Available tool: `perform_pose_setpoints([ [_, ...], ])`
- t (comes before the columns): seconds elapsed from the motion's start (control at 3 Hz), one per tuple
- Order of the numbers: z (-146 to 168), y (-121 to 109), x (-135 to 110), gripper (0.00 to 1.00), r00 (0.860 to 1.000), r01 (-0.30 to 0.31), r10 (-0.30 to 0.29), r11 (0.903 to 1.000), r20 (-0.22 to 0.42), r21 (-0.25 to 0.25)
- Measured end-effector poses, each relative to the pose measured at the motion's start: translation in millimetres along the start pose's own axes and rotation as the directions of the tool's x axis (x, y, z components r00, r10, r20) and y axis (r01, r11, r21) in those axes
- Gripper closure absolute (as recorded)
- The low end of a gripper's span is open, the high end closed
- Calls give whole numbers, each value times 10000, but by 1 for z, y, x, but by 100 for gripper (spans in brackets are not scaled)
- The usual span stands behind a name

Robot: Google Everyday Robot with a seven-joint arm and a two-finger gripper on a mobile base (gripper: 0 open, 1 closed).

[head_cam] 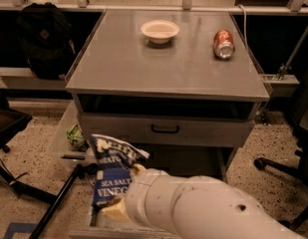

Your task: Pick blue chip bag from middle drawer and place on counter

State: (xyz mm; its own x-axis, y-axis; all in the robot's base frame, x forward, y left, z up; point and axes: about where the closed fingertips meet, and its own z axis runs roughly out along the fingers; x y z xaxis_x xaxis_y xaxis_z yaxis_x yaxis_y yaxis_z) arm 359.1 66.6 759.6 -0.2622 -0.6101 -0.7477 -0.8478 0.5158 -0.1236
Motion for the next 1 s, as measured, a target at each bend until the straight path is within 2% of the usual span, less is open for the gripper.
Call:
perform_pose_setpoints([
  [0.33,-40,6,-58,100,9993,-48,41,9998,367,175],
  [0.67,-59,-9,-77,100,9982,-355,325,9976,497,601],
  [1.0,-60,-31,-80,100,9973,-527,482,9951,546,831],
])
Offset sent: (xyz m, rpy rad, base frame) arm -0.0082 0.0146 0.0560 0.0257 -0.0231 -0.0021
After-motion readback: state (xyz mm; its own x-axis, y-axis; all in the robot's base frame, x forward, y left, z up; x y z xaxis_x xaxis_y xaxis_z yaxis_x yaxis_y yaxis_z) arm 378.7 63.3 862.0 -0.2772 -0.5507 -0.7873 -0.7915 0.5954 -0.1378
